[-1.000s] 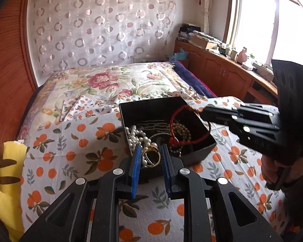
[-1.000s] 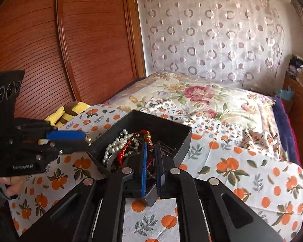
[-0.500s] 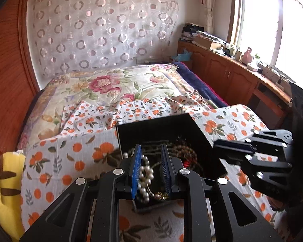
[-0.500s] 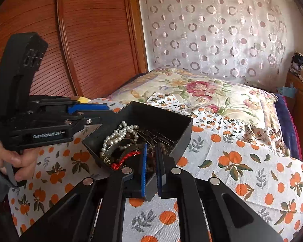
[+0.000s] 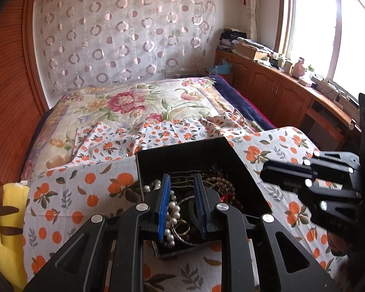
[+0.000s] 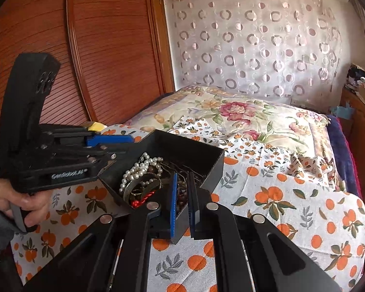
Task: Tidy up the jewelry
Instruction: 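Carry the gold ring into the black box and open the left gripper, then return the left gripper and grasp the green-bead earrings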
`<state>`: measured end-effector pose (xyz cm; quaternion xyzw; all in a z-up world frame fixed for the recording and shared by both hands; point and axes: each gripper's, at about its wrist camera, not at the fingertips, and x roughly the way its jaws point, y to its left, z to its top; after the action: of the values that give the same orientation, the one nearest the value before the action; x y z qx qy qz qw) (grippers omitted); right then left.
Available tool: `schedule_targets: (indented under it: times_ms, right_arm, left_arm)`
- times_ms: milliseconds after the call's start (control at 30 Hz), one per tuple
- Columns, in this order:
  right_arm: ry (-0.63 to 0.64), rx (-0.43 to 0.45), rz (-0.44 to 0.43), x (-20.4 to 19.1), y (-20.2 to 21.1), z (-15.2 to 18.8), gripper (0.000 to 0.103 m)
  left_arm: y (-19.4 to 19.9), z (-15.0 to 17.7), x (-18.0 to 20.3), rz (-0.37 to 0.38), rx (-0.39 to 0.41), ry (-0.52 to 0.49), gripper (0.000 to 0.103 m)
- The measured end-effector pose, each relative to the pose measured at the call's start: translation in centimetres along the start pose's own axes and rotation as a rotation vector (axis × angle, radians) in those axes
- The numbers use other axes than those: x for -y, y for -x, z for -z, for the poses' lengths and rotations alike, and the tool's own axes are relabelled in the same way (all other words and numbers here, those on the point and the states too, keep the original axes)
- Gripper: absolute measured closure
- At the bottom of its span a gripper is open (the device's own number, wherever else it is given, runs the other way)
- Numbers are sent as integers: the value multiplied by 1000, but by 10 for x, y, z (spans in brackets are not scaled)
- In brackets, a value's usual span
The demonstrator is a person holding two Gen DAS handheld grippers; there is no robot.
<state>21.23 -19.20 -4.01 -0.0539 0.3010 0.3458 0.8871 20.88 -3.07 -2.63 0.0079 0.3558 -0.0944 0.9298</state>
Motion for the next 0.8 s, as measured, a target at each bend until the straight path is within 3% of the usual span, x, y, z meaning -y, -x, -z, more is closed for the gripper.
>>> schedule_targets:
  times_ms: [233, 567, 800]
  right_arm:
    - [21, -10, 25, -13, 25, 0, 93]
    - [-15, -118, 58, -28, 43, 63, 91]
    - [-49, -140, 82, -30, 56, 91, 88]
  left_arm:
    - [24, 23, 3, 20, 17, -3, 84]
    - [44, 80, 25, 77, -28, -19, 84]
    - [50, 109, 45, 109, -74, -48, 84]
